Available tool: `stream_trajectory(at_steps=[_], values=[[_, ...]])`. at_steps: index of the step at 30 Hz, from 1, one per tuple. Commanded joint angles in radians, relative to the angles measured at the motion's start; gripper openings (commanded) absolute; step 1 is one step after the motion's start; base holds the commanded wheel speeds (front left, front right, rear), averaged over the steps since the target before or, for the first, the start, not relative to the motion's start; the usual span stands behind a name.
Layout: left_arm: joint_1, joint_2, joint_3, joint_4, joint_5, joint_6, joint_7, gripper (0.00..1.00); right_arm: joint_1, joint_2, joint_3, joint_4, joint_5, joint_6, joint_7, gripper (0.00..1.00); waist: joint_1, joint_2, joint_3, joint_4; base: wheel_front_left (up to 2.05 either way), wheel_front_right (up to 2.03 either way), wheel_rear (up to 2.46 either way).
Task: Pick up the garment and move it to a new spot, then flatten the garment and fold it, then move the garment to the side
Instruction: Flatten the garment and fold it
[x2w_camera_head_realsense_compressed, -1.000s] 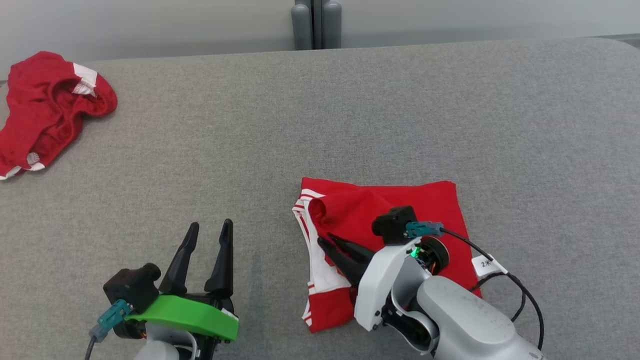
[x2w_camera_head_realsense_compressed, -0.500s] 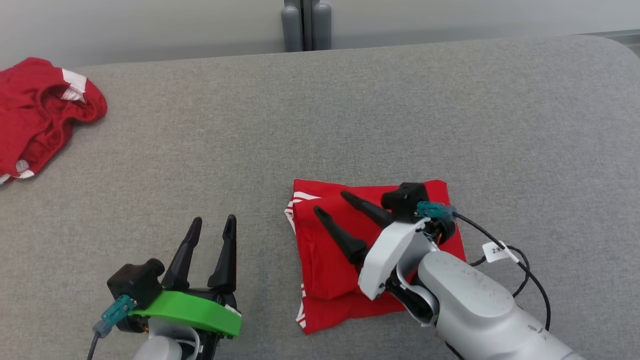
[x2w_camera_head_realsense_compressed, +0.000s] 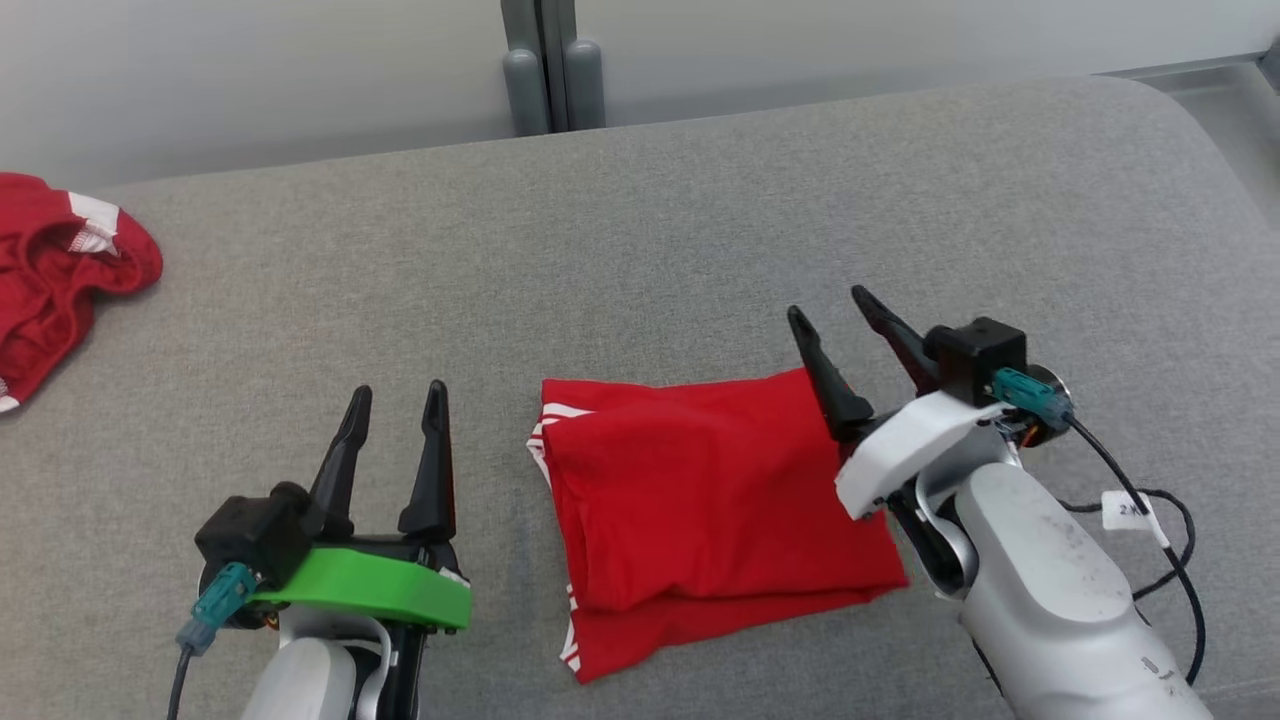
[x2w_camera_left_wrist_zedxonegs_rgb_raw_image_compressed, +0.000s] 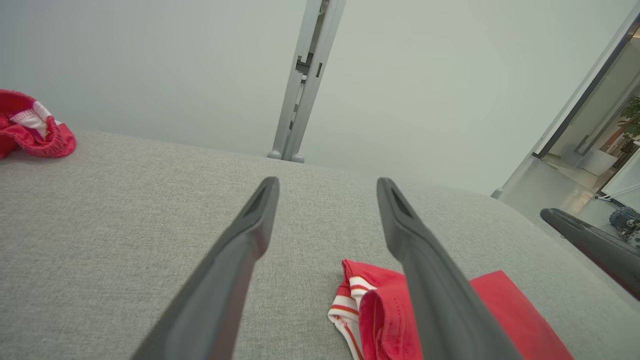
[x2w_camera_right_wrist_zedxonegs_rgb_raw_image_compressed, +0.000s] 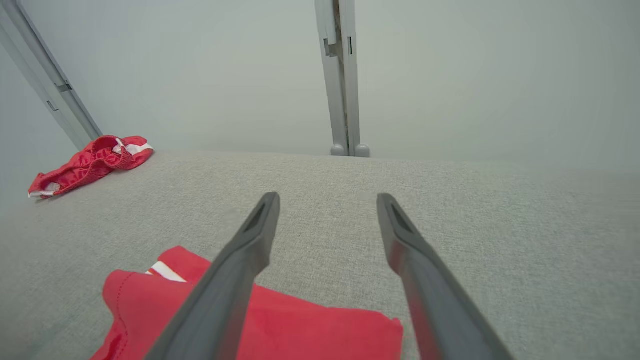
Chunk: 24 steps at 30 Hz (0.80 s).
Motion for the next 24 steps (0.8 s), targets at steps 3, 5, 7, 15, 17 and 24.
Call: stream_trajectory(at_steps=[3, 5, 7, 15, 17, 24], values=[[0.039, -0.015, 0.038, 0.009, 0.043, -0.008, -0.003, 1.00, 0.107, -0.003, -0.110, -0.093, -0.083, -0.001, -0.005, 1.00, 0.0000, -0.0001, -0.028, -0.024, 0.00, 0.00, 0.00], [0.057, -0.023, 0.052, 0.011, 0.052, -0.009, -0.003, 1.00, 0.159, -0.003, -0.149, -0.139, -0.101, -0.001, -0.005, 1.00, 0.0000, -0.0001, -0.035, -0.026, 0.00, 0.00, 0.00], [0.078, -0.030, 0.062, 0.014, 0.061, -0.013, -0.003, 1.00, 0.206, -0.003, -0.183, -0.183, -0.119, -0.001, -0.006, 1.00, 0.0000, -0.0001, -0.041, -0.028, 0.00, 0.00, 0.00], [0.174, -0.042, 0.123, 0.006, 0.077, -0.019, -0.003, 1.00, 0.372, -0.003, -0.264, -0.311, -0.116, -0.001, -0.006, 1.00, 0.0000, -0.0001, -0.066, -0.030, 0.00, 0.00, 0.00], [0.196, -0.044, 0.137, -0.001, 0.082, -0.018, -0.003, 1.00, 0.397, -0.003, -0.270, -0.326, -0.116, -0.001, -0.006, 1.00, 0.0000, -0.0001, -0.071, -0.031, 0.00, 0.00, 0.00], [0.253, -0.047, 0.159, -0.014, 0.099, -0.021, -0.003, 1.00, 0.446, -0.003, -0.288, -0.337, -0.134, -0.001, -0.006, 1.00, 0.0000, -0.0001, -0.086, -0.027, 0.00, 0.00, 0.00]])
